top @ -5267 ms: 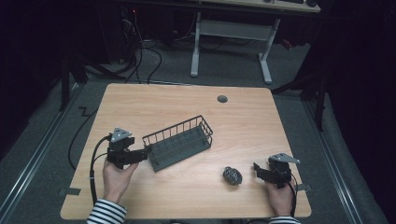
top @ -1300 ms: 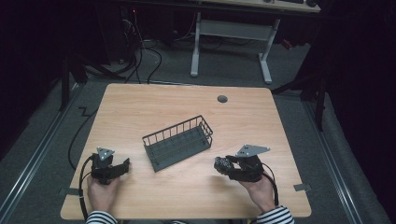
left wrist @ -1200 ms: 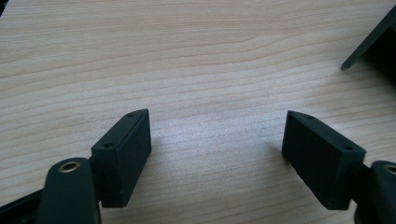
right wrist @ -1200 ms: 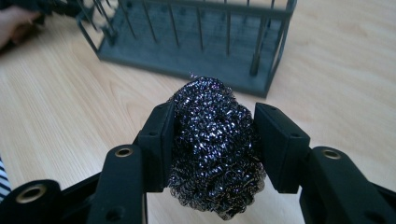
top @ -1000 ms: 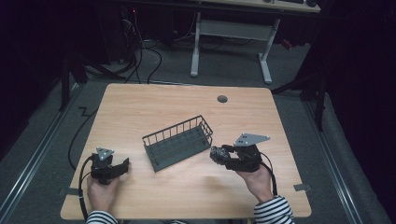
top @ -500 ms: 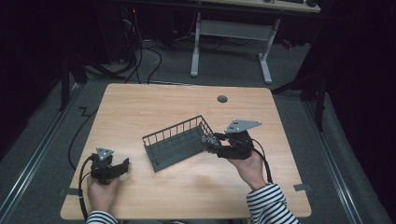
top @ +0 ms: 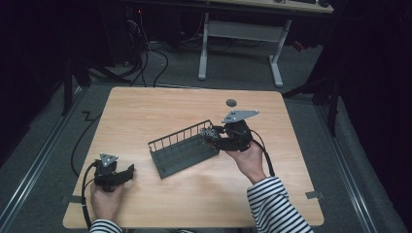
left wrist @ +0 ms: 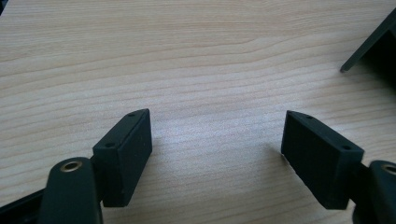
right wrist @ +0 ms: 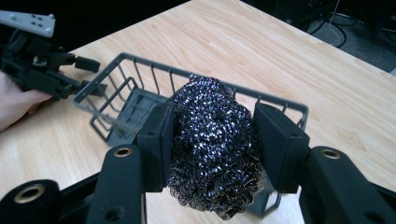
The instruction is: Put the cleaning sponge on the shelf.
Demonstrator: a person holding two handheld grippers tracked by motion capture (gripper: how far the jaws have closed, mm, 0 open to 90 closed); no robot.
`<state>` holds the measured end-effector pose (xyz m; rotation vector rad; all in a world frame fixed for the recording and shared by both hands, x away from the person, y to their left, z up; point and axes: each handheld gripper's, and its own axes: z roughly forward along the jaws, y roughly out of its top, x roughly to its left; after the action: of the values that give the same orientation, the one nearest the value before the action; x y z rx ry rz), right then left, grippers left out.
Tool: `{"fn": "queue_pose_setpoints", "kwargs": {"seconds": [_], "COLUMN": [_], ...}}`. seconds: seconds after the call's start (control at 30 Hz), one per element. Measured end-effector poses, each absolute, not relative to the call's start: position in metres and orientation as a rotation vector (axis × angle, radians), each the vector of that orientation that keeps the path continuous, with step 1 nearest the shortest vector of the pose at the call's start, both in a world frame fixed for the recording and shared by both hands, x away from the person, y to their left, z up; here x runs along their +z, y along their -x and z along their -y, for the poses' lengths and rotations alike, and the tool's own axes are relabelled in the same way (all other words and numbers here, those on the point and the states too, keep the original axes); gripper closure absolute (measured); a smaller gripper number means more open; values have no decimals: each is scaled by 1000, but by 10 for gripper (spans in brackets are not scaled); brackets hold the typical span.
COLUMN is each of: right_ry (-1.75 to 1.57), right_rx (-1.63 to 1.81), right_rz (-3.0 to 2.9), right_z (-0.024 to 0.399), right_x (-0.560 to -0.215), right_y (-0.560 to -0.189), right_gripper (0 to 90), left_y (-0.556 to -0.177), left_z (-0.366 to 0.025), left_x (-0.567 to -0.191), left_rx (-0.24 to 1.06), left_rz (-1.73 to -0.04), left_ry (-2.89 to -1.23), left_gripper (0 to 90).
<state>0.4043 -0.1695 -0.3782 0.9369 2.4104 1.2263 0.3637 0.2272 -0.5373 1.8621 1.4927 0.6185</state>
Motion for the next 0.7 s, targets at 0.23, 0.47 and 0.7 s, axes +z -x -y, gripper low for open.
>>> {"fn": "queue_pose_setpoints", "kwargs": {"seconds": [0.23, 0.47, 0.7], "right_ry": [-945, -975, -1010], "right_rx": [1188, 1154, 1123], "right_rz": [-2430, -2456, -2480], "right_z": [152, 139, 132], "right_x": [-382, -392, -405], "right_y": [-423, -437, -449], "right_gripper": [501, 498, 493], "left_y": [-364, -364, -364], "left_z": [-228, -228, -228], "left_x": [-537, -537, -537], "left_rx": [613, 612, 612], "left_rz": [-1493, -1493, -1493], "left_ry": [-1859, -1859, -1858], "left_gripper": [250, 250, 251]}}
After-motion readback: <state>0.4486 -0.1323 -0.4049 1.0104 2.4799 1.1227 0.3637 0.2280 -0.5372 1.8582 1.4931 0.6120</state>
